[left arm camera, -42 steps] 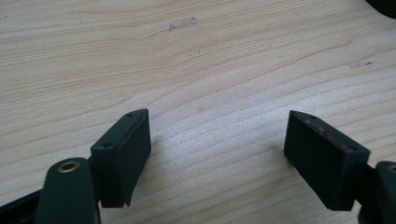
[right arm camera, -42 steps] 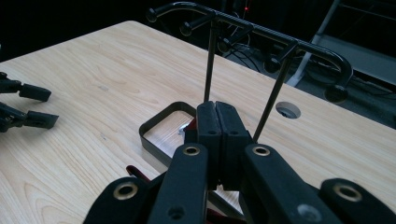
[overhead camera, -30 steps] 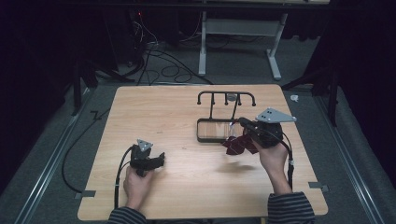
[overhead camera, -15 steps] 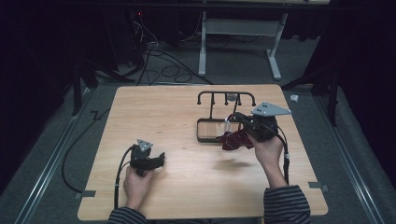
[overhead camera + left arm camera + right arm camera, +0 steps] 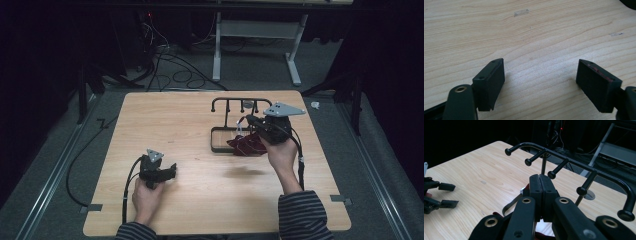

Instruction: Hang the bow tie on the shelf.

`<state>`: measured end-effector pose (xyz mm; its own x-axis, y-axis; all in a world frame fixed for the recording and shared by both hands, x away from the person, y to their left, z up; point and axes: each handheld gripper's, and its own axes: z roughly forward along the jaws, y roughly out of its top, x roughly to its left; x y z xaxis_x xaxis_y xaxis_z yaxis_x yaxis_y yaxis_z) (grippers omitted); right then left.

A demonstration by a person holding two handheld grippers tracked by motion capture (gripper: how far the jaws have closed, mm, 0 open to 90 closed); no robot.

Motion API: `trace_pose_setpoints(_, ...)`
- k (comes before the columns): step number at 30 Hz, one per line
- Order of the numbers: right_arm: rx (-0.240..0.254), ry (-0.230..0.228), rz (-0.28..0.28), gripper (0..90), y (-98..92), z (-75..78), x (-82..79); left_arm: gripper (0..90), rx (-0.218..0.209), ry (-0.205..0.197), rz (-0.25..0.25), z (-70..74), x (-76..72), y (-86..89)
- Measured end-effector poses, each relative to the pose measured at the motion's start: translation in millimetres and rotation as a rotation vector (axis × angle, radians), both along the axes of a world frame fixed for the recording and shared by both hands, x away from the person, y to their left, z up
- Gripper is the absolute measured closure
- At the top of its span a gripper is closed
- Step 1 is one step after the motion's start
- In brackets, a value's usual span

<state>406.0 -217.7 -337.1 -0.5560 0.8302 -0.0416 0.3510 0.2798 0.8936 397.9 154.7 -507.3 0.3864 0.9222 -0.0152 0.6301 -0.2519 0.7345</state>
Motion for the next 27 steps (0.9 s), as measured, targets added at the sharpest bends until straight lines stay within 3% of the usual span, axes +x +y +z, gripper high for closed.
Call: trace_pose_setpoints(27, -0.004, 0.010, -0.034, 90.0, 9.9, 4.0, 31.4, 23.5, -0.001, 0.000, 0.000, 0.0, 0.2, 0.1)
